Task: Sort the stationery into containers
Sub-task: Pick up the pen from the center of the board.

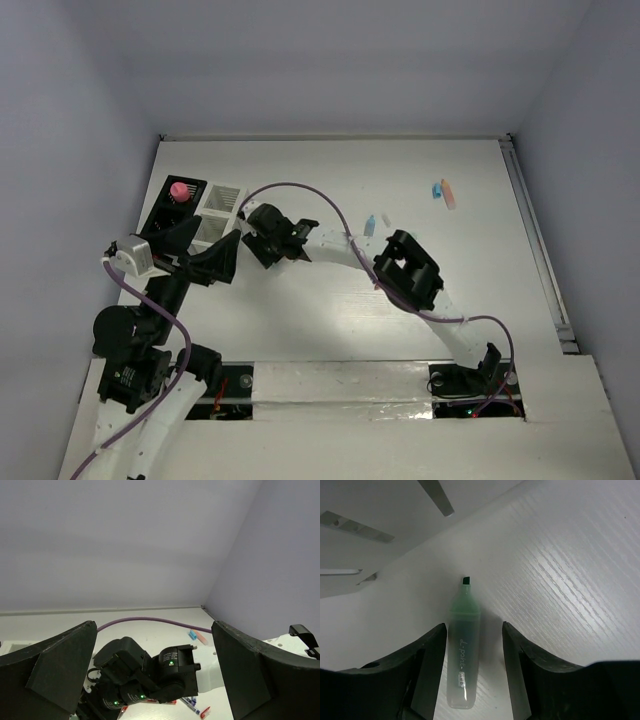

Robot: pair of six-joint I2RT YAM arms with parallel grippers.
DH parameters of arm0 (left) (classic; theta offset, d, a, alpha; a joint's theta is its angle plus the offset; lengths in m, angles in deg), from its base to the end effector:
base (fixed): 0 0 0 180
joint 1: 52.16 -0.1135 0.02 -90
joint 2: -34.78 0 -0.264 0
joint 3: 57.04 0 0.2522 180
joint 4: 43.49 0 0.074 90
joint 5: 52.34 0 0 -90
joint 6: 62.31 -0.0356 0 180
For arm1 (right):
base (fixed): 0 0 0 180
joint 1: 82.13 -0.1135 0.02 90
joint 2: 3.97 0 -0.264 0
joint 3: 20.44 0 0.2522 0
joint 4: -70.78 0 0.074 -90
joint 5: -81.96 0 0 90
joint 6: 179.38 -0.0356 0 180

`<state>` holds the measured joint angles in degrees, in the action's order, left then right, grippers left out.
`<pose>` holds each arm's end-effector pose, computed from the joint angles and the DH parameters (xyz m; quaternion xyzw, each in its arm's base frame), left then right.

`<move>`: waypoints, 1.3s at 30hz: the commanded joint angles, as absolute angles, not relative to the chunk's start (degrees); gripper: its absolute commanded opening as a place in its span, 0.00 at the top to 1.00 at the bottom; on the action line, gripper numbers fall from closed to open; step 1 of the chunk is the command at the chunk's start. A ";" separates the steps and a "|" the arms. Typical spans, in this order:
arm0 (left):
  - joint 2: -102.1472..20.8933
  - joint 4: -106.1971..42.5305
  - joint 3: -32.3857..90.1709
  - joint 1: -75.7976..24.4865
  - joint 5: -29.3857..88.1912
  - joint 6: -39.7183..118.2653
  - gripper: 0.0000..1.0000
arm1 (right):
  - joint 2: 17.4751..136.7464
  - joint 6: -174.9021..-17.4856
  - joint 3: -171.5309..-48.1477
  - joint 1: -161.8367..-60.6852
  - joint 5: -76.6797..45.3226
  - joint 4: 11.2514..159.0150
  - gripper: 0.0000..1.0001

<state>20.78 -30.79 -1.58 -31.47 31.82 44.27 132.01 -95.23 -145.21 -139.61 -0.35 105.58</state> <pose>0.0443 -0.0206 0.3970 0.0621 0.5068 -0.2992 0.8061 0.2906 0.4470 0.1693 -0.3803 0.8437 0.1432 0.3507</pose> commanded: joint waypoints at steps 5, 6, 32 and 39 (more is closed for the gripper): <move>20.54 -33.42 -2.14 -31.06 33.09 43.95 0.03 | 132.96 -96.06 -145.21 -141.02 0.40 104.05 0.64; 20.54 -33.42 -2.14 -31.06 33.09 44.04 0.03 | 132.96 -96.23 -145.04 -141.02 0.31 103.88 0.66; 8.94 -40.71 -9.42 -31.06 16.75 57.47 0.30 | 84.73 -110.47 -104.97 -136.72 14.19 76.02 0.96; 4.21 -50.82 -17.08 -25.81 18.83 63.38 0.50 | 77.16 -113.19 -98.90 -136.19 14.20 74.78 0.96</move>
